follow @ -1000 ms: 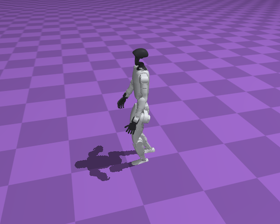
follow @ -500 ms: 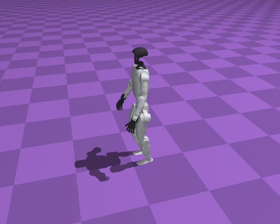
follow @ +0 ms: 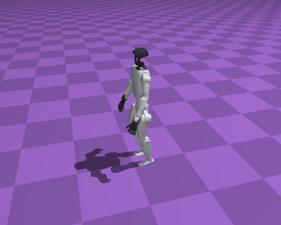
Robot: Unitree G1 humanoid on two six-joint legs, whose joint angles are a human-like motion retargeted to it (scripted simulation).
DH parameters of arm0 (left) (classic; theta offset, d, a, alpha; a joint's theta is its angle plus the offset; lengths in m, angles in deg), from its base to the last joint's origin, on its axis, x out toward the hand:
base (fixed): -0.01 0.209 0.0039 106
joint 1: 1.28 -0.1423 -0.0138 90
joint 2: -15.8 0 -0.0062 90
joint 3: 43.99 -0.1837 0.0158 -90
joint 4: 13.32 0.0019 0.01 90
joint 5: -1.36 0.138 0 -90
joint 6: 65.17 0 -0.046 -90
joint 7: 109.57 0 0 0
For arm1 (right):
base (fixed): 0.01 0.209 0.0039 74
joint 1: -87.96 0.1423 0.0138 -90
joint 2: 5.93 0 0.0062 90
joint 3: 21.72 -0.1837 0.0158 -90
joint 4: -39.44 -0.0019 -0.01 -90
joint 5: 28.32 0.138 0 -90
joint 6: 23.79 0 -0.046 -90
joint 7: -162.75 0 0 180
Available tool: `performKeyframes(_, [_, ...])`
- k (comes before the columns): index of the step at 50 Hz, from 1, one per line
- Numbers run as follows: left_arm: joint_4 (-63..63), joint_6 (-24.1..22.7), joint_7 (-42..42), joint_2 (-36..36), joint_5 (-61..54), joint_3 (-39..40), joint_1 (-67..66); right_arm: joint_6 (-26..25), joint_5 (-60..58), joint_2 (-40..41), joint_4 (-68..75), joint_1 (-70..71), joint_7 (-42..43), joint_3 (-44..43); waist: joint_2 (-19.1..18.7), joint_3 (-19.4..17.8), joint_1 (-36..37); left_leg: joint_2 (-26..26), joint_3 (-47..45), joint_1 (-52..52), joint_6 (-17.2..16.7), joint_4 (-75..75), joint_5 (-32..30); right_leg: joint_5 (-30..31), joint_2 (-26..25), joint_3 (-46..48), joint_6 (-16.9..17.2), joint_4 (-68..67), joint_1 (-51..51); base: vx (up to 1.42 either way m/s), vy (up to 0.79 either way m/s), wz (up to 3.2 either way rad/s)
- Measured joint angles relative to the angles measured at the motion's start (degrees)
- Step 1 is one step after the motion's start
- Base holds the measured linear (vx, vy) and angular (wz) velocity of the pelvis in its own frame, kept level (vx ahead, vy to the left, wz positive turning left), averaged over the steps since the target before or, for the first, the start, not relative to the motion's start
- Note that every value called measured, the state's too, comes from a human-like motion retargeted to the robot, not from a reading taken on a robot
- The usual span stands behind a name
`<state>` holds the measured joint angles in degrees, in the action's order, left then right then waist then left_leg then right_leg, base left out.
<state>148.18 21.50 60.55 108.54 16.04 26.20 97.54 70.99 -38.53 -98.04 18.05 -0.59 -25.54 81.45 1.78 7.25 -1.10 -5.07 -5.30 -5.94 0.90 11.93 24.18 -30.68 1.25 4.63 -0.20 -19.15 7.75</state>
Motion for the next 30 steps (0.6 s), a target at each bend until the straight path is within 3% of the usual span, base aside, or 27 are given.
performKeyframes(30, [-0.8,0.51,2.64,0.42,2.65,-0.58,6.46,0.04,-1.72,1.33,0.44,-1.74,-0.49,3.35,3.81,-1.08,1.13,-2.47,3.65,-1.7,-0.25,-3.16,-2.87,-3.93,2.32,0.99,-0.35,-8.55,5.49,-0.01,0.0,0.19])
